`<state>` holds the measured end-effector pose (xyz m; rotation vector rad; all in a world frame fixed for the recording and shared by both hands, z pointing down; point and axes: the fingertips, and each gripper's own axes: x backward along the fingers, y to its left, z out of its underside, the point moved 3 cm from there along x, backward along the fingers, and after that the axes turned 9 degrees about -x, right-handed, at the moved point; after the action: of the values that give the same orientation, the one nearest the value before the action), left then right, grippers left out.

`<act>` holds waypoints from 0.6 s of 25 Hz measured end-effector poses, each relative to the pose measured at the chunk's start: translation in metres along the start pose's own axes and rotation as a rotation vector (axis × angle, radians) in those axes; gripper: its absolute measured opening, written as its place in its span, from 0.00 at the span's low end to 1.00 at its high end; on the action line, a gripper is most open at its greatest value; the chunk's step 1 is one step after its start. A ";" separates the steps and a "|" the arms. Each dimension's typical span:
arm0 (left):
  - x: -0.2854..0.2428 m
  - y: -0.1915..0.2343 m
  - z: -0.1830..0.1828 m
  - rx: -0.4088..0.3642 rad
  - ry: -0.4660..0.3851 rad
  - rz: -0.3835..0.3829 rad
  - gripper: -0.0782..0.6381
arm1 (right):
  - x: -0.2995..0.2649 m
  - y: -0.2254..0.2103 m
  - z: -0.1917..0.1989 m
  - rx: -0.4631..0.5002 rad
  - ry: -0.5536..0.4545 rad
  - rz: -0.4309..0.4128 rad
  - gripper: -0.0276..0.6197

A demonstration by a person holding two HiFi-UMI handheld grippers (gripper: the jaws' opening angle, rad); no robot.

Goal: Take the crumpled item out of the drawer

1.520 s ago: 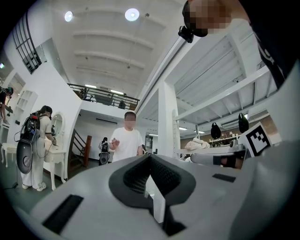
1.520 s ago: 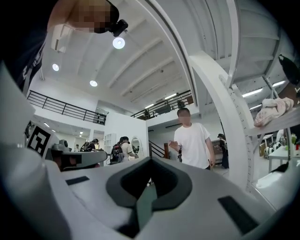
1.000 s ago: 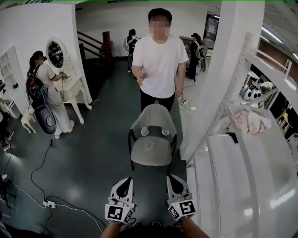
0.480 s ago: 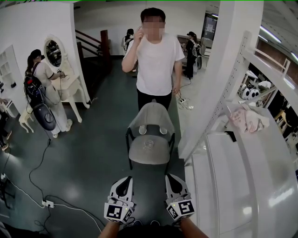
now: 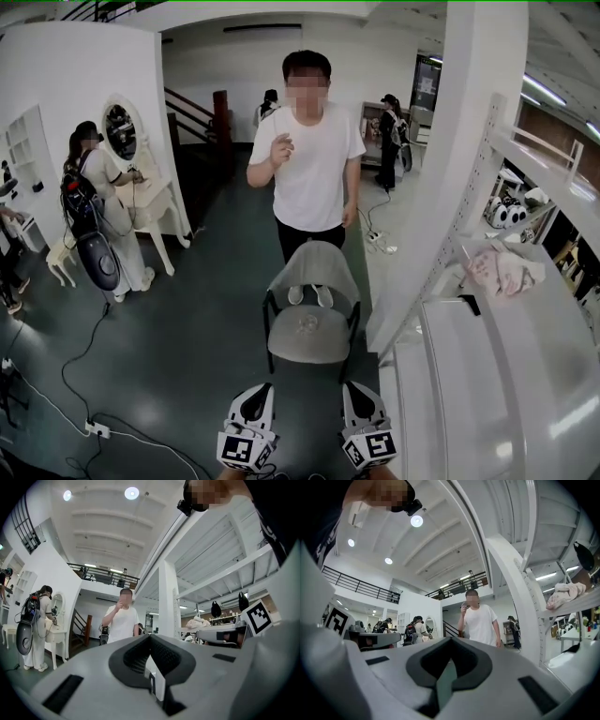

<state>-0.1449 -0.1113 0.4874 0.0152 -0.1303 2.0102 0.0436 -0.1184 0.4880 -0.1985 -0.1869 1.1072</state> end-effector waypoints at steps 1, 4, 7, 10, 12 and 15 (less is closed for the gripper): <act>0.000 0.002 -0.001 -0.001 0.001 -0.006 0.14 | 0.000 -0.001 -0.001 0.005 0.000 0.006 0.08; -0.002 0.012 -0.007 -0.014 -0.007 -0.020 0.14 | -0.006 0.002 -0.005 0.017 -0.007 0.006 0.08; -0.001 0.017 -0.009 -0.012 -0.005 -0.027 0.14 | -0.008 0.004 -0.005 0.024 -0.009 0.004 0.08; -0.005 0.018 -0.009 -0.017 -0.004 -0.026 0.14 | -0.010 0.002 -0.007 0.038 -0.011 0.011 0.08; -0.007 0.017 -0.009 -0.019 0.001 -0.027 0.14 | -0.010 0.001 -0.009 0.040 -0.014 0.013 0.08; -0.003 0.017 -0.009 -0.014 0.011 -0.027 0.14 | -0.005 0.001 -0.006 0.050 -0.018 0.018 0.08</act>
<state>-0.1585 -0.1204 0.4770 -0.0037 -0.1366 1.9819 0.0421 -0.1233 0.4816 -0.1456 -0.1739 1.1308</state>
